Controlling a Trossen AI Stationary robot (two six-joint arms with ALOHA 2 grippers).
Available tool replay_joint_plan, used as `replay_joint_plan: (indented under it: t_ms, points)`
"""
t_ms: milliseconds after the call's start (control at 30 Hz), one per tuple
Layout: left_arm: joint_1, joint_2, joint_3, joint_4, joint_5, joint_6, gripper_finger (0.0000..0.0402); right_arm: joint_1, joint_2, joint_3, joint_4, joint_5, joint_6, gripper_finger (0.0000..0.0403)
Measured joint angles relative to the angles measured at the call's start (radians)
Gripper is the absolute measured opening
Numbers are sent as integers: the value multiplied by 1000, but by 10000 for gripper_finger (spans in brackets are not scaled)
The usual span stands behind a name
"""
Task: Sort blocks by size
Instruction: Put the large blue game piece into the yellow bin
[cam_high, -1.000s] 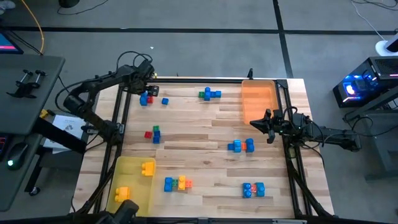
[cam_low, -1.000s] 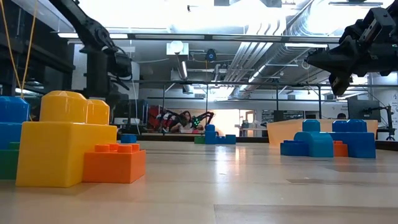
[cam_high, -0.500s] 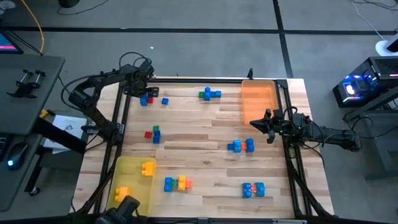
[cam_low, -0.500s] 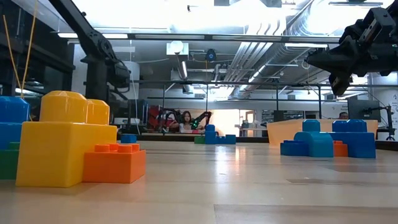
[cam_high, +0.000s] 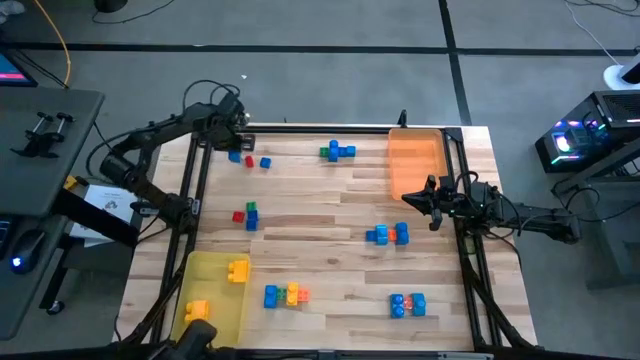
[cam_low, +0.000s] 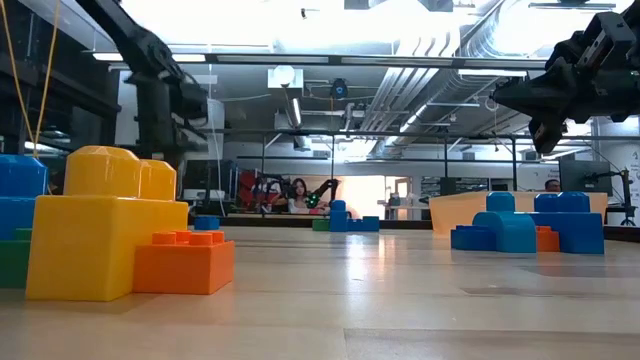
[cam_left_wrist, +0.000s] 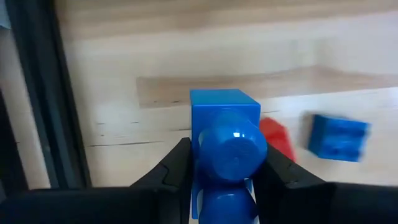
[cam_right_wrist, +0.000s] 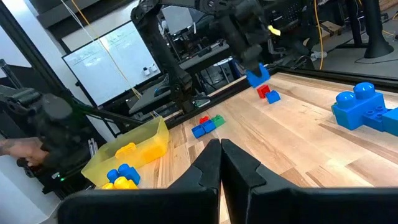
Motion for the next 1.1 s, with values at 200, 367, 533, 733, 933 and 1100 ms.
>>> replay_joint_plan:
  t_ms: [200,367,533,733,933,1100]
  points:
    - [-64,-209,1,-44,194,34,87,0,0,0,0,0,0,1]
    - [-308,-385,2,-206,321,-61,87,0,0,0,0,0,0,1]
    - [-702,-514,2,-441,363,-280,87,0,0,0,0,0,0,1]
    - [-1132,-569,2,-524,396,-651,87,0,0,0,0,0,0,1]
    - [-1402,-529,-20,-425,538,-844,87,0,0,0,0,0,0,1]
    - [-1533,-473,-89,-228,610,-896,105,0,0,0,0,0,0,1]
